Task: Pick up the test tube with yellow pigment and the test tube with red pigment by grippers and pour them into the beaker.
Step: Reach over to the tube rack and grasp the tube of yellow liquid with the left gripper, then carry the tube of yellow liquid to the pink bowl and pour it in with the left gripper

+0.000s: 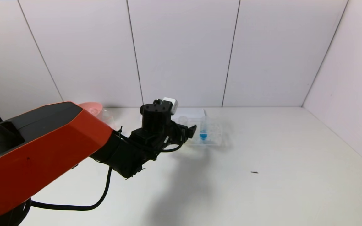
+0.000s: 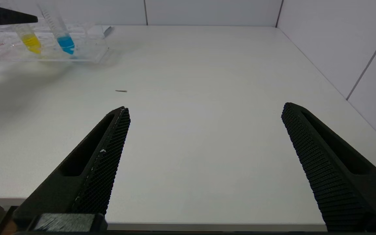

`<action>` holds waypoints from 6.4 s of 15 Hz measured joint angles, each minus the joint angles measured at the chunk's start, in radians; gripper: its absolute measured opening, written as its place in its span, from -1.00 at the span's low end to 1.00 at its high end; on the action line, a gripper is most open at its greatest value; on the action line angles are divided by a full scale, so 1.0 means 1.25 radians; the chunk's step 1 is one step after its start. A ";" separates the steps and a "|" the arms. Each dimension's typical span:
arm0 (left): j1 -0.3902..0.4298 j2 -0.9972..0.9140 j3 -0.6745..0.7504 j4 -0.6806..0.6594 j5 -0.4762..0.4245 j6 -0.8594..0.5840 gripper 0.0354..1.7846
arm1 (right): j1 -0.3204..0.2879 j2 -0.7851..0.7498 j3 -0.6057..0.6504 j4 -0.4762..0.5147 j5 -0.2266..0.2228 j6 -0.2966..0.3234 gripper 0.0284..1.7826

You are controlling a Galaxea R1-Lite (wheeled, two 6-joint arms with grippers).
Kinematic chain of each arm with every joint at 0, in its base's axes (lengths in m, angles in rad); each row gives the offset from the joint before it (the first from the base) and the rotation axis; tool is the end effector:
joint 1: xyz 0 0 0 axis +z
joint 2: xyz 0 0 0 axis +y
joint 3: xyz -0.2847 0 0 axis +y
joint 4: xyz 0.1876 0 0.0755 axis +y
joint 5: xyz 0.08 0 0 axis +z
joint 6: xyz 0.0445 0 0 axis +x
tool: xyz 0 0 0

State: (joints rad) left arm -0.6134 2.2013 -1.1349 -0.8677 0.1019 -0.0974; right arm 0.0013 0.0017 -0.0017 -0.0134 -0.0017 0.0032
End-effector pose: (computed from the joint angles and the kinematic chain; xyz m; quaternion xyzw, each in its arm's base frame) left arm 0.3676 -0.2533 0.0777 -0.0122 0.1051 -0.2469 0.9633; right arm 0.0274 0.0000 0.0777 0.0016 -0.0067 -0.0002 1.0000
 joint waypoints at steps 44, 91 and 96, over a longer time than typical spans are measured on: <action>0.000 -0.046 -0.007 0.006 0.014 0.058 -0.54 | -0.001 0.000 0.000 0.000 0.000 0.000 0.91; 0.260 -0.388 -0.041 0.357 -0.040 0.077 -0.54 | 0.000 0.000 0.000 0.000 0.000 0.000 0.91; 0.290 -0.376 -0.048 0.356 -0.046 0.076 -0.54 | 0.000 0.000 0.000 0.000 0.000 0.000 0.91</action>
State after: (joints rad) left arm -0.2515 1.7317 -1.1953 -0.4228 0.0440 -0.0028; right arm 0.0009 0.0017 -0.0017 -0.0134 -0.0017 0.0032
